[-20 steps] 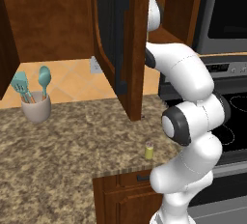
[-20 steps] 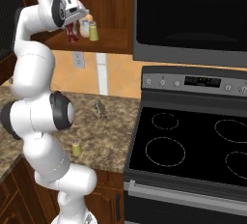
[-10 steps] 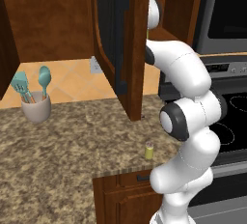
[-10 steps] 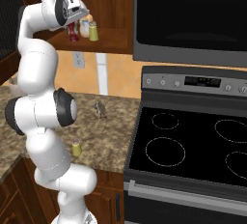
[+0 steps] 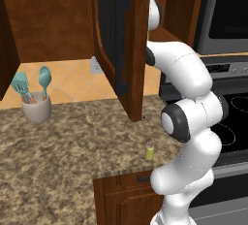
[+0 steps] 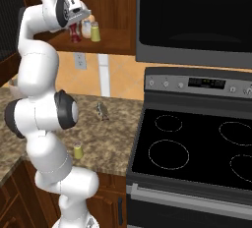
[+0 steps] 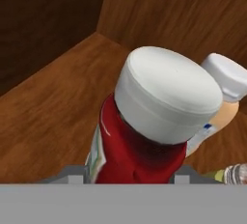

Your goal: Put the shaker and condiment bottle from the counter next to their counterparts in the cabinet.

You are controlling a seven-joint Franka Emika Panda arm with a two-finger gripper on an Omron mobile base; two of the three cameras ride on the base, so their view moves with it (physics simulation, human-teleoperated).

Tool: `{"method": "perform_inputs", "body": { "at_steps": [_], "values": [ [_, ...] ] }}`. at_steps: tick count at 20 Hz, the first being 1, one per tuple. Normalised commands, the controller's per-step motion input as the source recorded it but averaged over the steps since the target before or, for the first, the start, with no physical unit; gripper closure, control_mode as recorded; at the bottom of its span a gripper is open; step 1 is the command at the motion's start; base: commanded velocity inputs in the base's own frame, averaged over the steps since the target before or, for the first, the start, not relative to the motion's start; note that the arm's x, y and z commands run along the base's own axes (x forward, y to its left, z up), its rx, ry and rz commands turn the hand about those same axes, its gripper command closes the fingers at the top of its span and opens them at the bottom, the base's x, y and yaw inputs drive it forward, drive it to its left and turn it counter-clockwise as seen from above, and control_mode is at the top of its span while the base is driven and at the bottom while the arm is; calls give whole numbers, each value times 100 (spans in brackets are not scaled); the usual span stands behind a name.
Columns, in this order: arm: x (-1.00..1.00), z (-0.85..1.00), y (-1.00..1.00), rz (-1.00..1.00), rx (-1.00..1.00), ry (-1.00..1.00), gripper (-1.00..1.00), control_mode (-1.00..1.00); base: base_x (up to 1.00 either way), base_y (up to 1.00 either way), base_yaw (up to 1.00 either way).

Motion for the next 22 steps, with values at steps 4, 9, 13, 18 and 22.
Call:
{"method": "perform_inputs", "body": {
  "at_steps": [4, 9, 13, 18, 22],
  "values": [
    [41, -37, 0, 4, 0, 0, 100, -100, 0, 0, 0],
    [50, -34, 0, 4, 0, 0, 100, -100, 0, 0, 0],
    [28, -29, 18, 2, -1, 0, -100, -100, 0, 0, 0],
    [27, -23, 7, 0, 0, 0, -100, -100, 0, 0, 0],
    [4, -16, 0, 0, 1, 0, -100, -100, 0, 0, 0]
  ]
}}
